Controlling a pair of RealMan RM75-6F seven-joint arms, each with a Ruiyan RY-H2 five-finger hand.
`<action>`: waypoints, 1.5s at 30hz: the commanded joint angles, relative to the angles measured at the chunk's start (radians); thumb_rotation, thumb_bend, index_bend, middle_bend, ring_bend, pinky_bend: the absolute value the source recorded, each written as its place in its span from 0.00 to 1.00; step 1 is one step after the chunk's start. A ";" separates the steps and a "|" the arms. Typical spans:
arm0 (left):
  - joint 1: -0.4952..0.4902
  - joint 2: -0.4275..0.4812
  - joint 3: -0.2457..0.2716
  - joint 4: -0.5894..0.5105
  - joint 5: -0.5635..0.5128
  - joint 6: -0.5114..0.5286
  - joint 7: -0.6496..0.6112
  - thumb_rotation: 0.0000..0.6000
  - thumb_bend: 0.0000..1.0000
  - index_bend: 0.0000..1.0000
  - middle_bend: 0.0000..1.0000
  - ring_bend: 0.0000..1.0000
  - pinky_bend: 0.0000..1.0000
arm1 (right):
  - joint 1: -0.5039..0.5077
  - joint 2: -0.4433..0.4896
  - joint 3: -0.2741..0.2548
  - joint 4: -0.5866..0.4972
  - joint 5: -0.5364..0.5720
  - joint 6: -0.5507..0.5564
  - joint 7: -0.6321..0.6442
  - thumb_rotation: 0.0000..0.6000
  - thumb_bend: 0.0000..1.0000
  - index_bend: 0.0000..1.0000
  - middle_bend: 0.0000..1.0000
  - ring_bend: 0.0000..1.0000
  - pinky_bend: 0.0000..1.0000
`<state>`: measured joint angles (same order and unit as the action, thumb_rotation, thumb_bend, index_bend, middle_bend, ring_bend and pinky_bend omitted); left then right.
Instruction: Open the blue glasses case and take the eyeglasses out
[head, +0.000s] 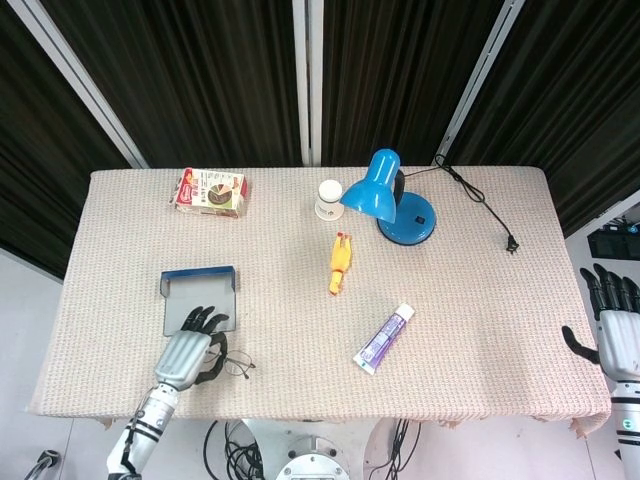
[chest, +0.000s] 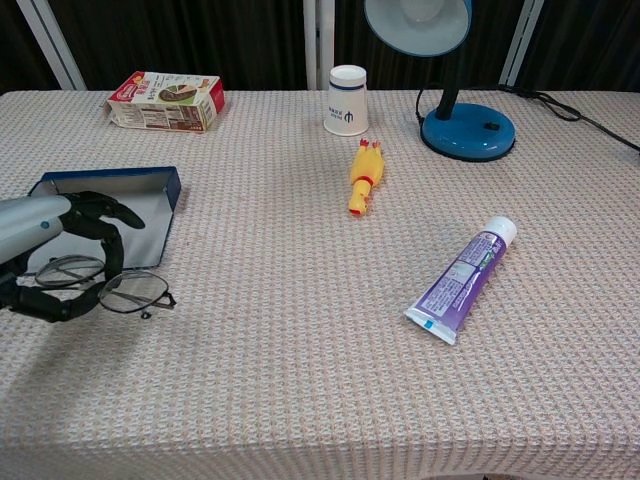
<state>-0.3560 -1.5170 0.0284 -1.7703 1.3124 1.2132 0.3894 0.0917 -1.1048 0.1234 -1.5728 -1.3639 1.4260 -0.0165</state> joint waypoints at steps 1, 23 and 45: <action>-0.001 -0.011 0.006 0.011 0.004 -0.012 -0.005 1.00 0.52 0.74 0.15 0.01 0.00 | -0.001 0.001 -0.001 0.000 -0.001 0.001 0.000 1.00 0.24 0.00 0.00 0.00 0.00; 0.007 -0.014 0.015 0.080 0.035 -0.037 -0.070 1.00 0.42 0.06 0.08 0.01 0.00 | 0.000 -0.001 0.002 -0.009 0.002 0.006 -0.017 1.00 0.24 0.00 0.00 0.00 0.00; 0.119 0.311 -0.132 0.144 0.111 0.270 -0.204 1.00 0.18 0.06 0.00 0.00 0.00 | -0.011 -0.006 -0.002 -0.021 -0.023 0.039 -0.023 1.00 0.23 0.00 0.00 0.00 0.00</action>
<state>-0.2557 -1.2515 -0.0966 -1.6360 1.4462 1.4936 0.2100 0.0808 -1.1102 0.1217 -1.5939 -1.3867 1.4652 -0.0397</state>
